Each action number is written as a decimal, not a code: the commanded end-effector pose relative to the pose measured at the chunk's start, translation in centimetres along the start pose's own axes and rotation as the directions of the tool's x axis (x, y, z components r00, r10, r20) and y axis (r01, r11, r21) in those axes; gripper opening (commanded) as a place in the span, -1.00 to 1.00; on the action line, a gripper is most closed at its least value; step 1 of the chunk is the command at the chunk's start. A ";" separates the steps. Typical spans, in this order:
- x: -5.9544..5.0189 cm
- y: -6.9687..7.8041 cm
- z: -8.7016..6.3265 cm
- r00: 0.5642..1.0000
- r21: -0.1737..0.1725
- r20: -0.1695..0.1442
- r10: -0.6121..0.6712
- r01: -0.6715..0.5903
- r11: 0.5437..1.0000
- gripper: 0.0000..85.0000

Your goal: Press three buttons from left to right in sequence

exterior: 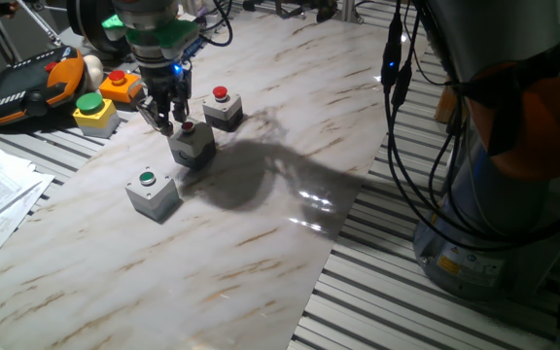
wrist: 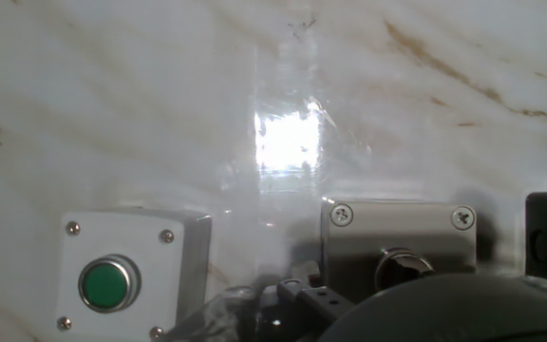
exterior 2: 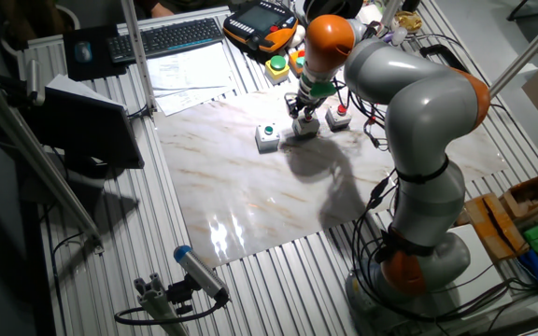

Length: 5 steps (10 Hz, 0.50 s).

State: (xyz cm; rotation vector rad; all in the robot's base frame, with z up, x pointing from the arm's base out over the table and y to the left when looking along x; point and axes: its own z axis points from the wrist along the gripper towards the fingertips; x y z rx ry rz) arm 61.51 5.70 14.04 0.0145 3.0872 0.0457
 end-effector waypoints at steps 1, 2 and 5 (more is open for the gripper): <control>0.0 0.2 0.0 1.000 0.000 0.001 0.000 0.000 1.000 0.02; 0.0 0.4 0.0 1.000 -0.003 0.001 0.002 -0.002 1.000 0.02; -0.1 1.6 -0.2 1.000 0.005 0.001 0.009 -0.009 1.000 0.04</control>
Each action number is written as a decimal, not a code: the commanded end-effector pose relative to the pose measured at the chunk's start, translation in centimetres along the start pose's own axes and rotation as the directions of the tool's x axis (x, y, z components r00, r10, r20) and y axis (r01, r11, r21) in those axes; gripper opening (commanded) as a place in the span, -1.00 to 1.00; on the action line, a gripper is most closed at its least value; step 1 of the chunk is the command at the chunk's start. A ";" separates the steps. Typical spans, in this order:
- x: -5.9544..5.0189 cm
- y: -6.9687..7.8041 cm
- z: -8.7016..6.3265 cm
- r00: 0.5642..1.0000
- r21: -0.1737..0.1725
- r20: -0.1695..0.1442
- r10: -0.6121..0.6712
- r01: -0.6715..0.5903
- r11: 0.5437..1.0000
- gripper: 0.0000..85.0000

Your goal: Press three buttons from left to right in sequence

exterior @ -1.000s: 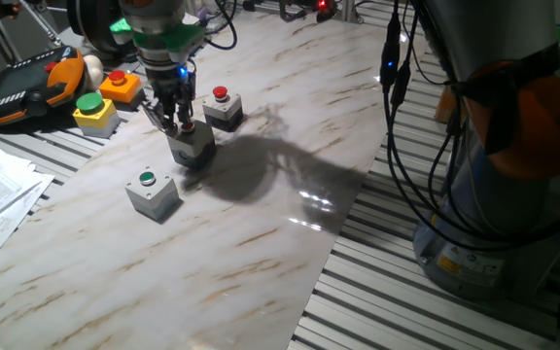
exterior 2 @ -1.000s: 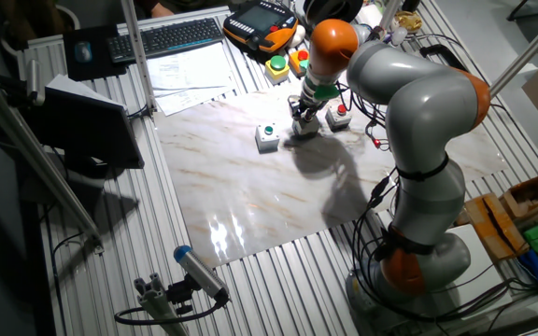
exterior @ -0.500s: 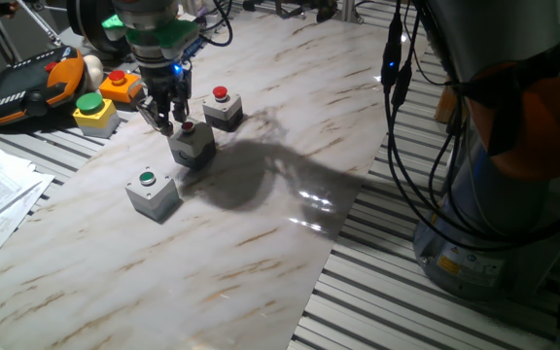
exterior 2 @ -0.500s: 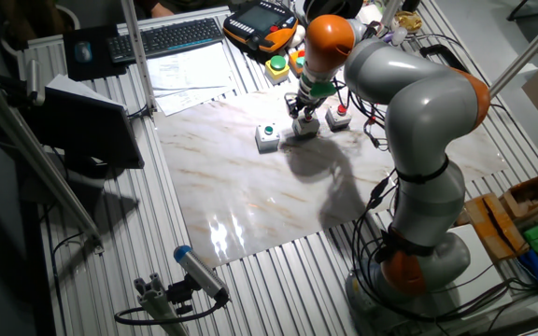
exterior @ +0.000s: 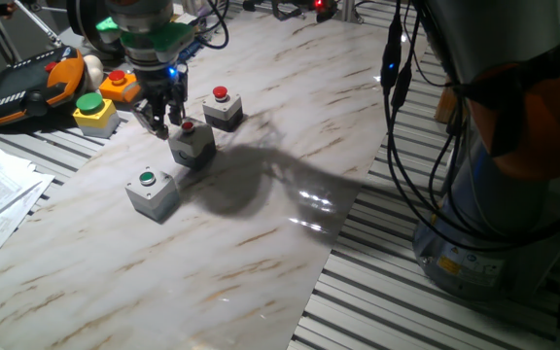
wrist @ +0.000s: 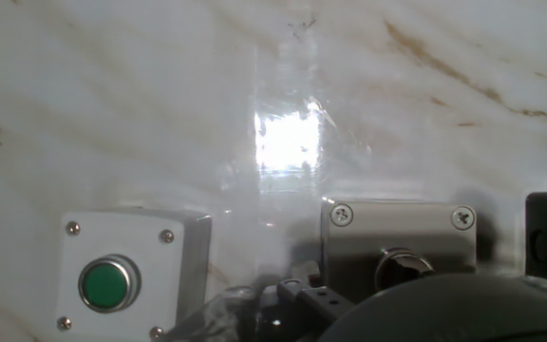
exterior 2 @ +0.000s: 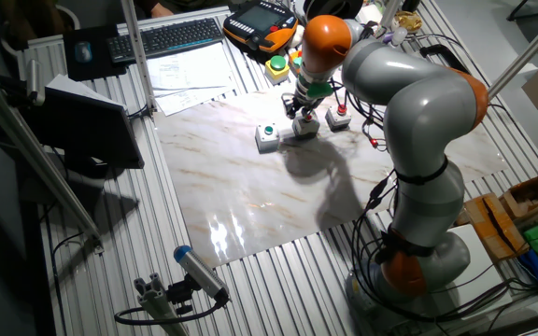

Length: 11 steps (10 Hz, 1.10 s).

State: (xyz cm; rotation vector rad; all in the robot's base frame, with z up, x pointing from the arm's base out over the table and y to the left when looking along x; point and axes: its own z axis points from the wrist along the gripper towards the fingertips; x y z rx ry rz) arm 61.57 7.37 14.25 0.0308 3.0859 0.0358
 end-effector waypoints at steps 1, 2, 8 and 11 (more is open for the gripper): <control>0.1 0.4 0.1 1.000 0.004 0.002 0.004 -0.004 1.000 0.04; 0.2 0.8 0.3 1.000 0.006 0.002 0.006 -0.006 1.000 0.05; 0.7 2.9 1.3 1.000 0.019 0.012 0.019 -0.019 1.000 0.18; 0.8 3.3 1.8 1.000 0.013 0.008 0.015 -0.015 1.000 0.18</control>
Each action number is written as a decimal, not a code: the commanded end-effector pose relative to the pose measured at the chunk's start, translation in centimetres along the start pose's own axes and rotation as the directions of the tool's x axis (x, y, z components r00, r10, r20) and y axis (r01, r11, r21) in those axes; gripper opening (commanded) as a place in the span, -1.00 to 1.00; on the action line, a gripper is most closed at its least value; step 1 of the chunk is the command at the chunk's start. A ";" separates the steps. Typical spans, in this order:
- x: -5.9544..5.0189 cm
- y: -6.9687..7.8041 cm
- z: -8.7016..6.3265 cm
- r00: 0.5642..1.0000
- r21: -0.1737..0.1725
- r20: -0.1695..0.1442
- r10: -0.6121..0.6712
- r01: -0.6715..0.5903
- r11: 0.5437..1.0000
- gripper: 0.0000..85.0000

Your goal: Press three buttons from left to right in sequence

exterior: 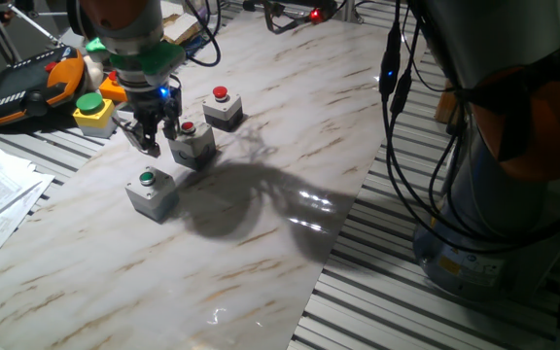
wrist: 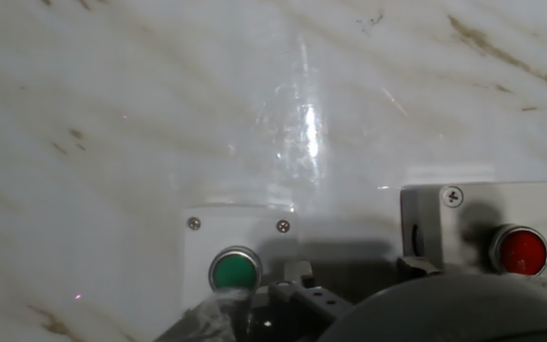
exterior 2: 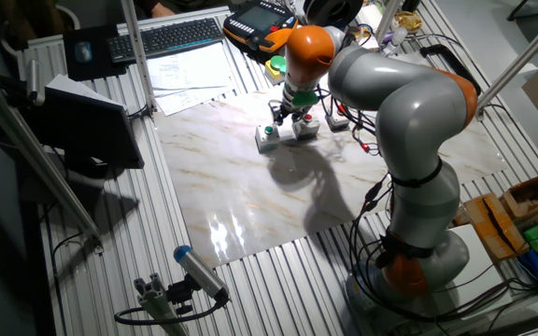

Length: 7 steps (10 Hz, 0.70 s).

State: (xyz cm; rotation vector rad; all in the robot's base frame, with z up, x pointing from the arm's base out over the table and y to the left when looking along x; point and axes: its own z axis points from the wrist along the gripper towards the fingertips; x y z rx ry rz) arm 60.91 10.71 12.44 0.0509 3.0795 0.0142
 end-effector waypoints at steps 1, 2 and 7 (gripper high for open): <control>0.1 0.1 0.0 1.000 0.000 -0.005 -0.004 0.004 1.000 0.18; 0.2 0.2 0.0 1.000 -0.001 -0.006 -0.003 0.003 1.000 0.18; 0.3 0.2 0.1 1.000 0.011 -0.001 -0.006 0.006 1.000 0.17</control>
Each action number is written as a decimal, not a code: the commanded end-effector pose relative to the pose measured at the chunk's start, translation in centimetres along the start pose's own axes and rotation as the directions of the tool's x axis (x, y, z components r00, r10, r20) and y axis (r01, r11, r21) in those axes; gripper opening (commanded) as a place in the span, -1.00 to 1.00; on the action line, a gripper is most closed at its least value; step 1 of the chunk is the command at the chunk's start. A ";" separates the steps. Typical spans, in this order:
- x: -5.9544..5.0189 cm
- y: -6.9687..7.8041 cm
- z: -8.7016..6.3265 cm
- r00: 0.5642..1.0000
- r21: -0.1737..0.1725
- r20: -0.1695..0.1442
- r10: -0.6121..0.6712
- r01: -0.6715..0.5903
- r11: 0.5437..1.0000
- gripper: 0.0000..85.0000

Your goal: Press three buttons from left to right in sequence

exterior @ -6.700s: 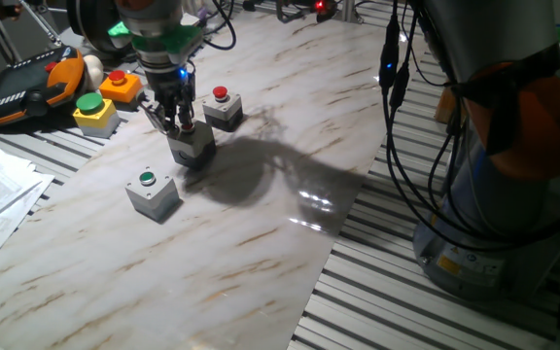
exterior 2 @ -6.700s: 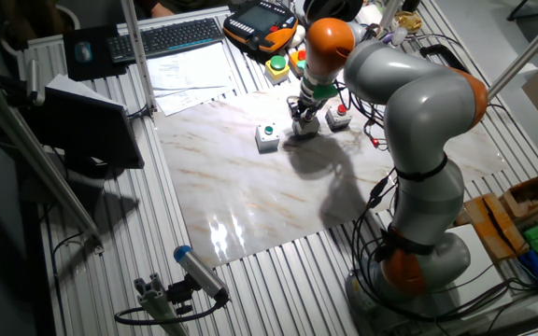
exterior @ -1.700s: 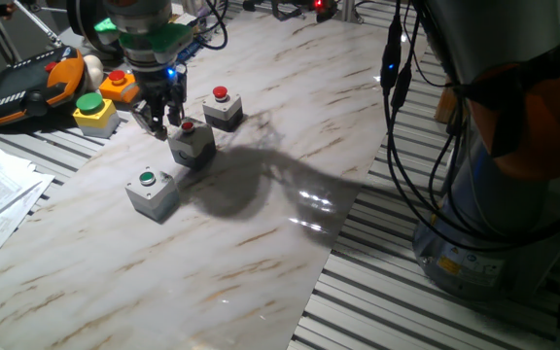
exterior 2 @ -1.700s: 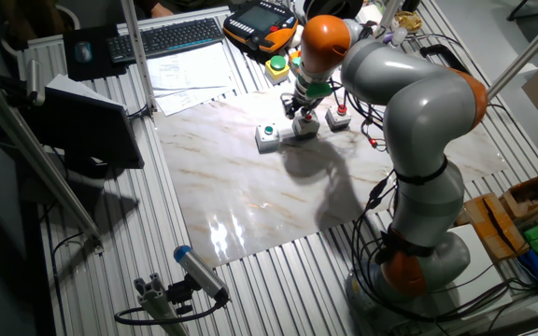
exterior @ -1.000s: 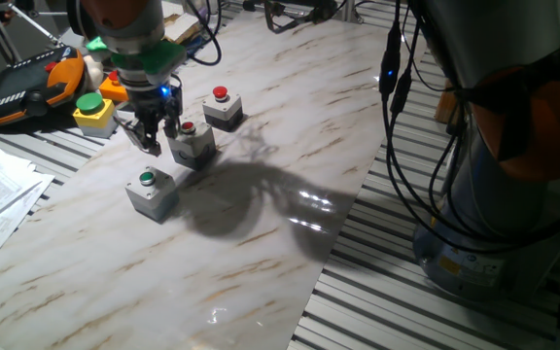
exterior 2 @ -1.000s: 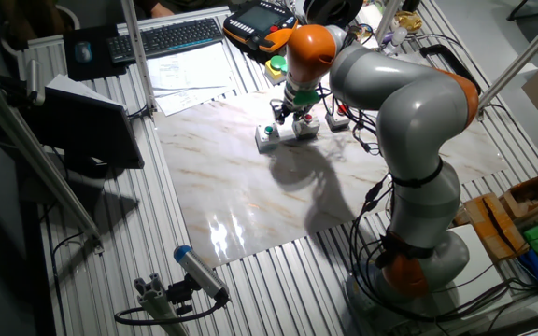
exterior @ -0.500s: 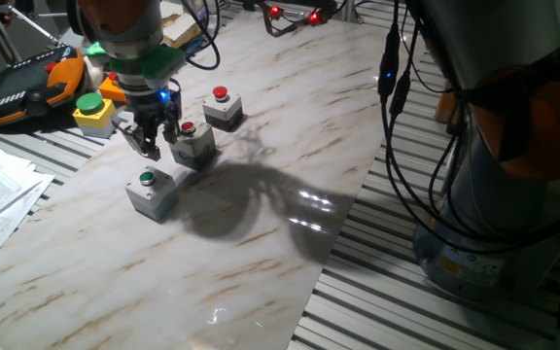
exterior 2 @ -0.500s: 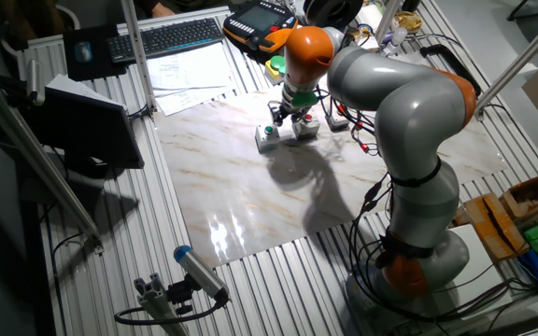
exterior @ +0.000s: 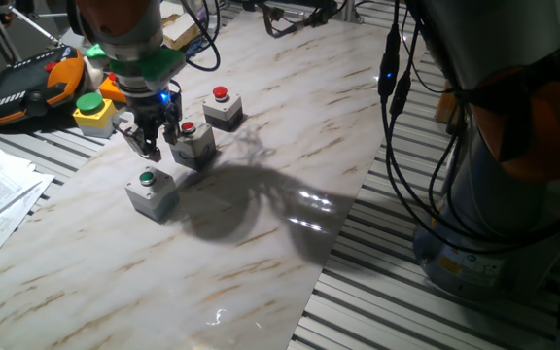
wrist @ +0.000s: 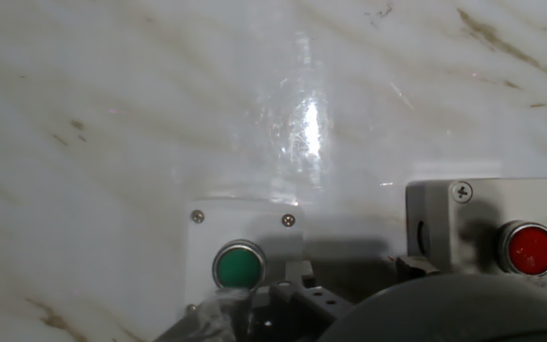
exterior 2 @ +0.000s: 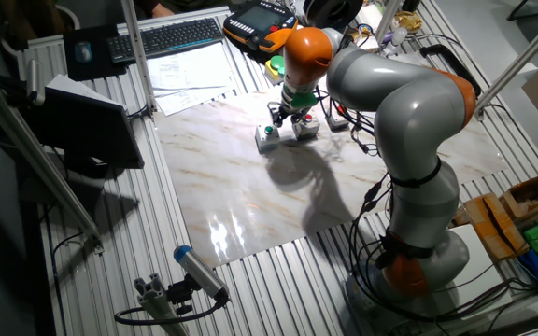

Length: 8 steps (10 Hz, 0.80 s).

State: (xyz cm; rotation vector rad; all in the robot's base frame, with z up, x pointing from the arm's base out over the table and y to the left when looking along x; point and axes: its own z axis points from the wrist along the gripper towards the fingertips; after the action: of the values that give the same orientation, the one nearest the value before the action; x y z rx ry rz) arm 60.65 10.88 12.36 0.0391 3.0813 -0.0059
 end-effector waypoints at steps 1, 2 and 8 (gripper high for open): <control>0.0 0.0 0.0 1.000 0.007 0.000 -0.008 0.008 1.000 0.17; 0.0 0.0 0.0 1.000 0.003 0.003 -0.009 0.009 1.000 0.17; 0.0 0.0 0.0 0.995 0.031 0.004 -0.098 0.098 0.995 0.15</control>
State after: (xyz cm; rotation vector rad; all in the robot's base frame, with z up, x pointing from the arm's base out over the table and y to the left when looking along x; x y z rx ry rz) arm 60.64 10.89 12.35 -0.1110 3.0749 -0.0586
